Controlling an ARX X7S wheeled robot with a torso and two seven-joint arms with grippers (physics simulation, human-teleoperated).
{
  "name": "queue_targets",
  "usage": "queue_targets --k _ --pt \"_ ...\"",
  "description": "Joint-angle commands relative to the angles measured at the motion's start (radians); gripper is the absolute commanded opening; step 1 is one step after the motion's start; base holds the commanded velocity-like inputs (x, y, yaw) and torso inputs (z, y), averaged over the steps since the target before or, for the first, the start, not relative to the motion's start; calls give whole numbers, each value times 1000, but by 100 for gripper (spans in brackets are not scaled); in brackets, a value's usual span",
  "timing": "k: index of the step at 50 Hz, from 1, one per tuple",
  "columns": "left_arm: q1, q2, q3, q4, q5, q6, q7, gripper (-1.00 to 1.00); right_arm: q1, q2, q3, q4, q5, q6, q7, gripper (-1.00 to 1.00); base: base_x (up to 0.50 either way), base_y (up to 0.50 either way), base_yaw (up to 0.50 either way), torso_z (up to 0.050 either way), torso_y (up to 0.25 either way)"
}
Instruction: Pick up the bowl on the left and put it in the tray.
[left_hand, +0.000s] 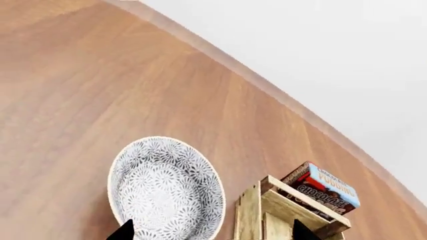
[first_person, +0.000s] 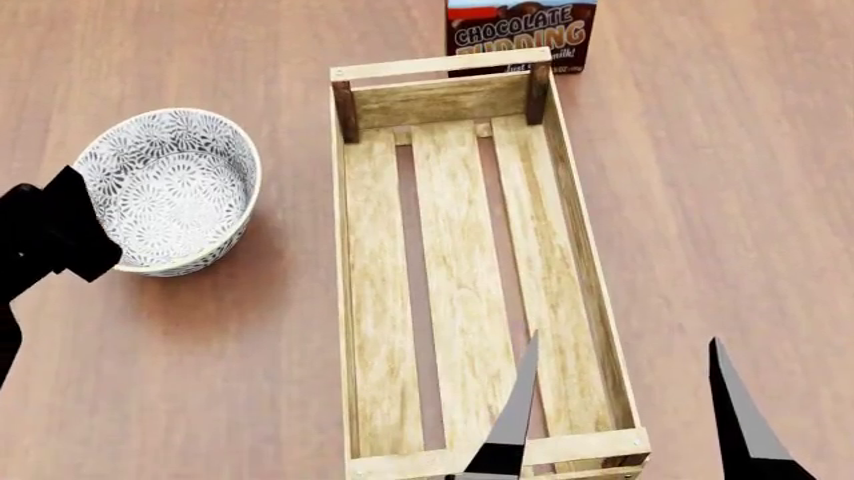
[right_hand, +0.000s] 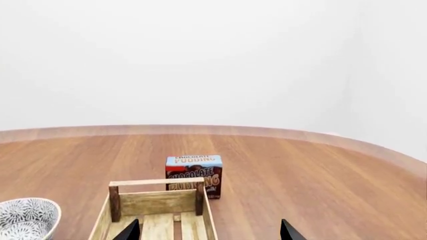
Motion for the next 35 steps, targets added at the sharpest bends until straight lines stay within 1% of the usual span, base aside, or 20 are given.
queue_targets --k 1,8,13,14,17,24,29,30,33,35 --pt "-77 18 21 -148 0 53 -93 100 4 8 -1 -4 8 13 6 100 0 0 0 0 0" --pt "-136 6 70 -266 30 85 -94 100 6 12 -4 -1 8 14 10 100 0 0 0 0 0" --pt "-165 -22 131 -319 94 117 -77 100 7 15 -14 8 4 8 11 100 0 0 0 0 0" --pt "-170 -13 117 -332 76 119 -79 100 8 15 -15 6 4 10 11 100 0 0 0 0 0" --pt "-184 -11 125 -359 81 127 -86 100 10 16 -17 5 5 13 13 100 0 0 0 0 0" --pt "-214 -11 184 -405 119 146 -92 100 9 19 -20 10 6 7 15 100 0 0 0 0 0" --pt "-233 2 192 -421 118 157 -117 100 10 21 -19 6 10 11 19 100 0 0 0 0 0" --pt "-250 13 194 -428 113 142 -151 100 11 22 -20 5 9 11 20 100 0 0 0 0 0" --pt "-263 14 203 -439 104 146 -170 100 10 23 -20 10 11 6 20 100 0 0 0 0 0" --pt "-276 20 199 -444 91 138 -211 100 12 23 -21 5 12 12 22 100 0 0 0 0 0"
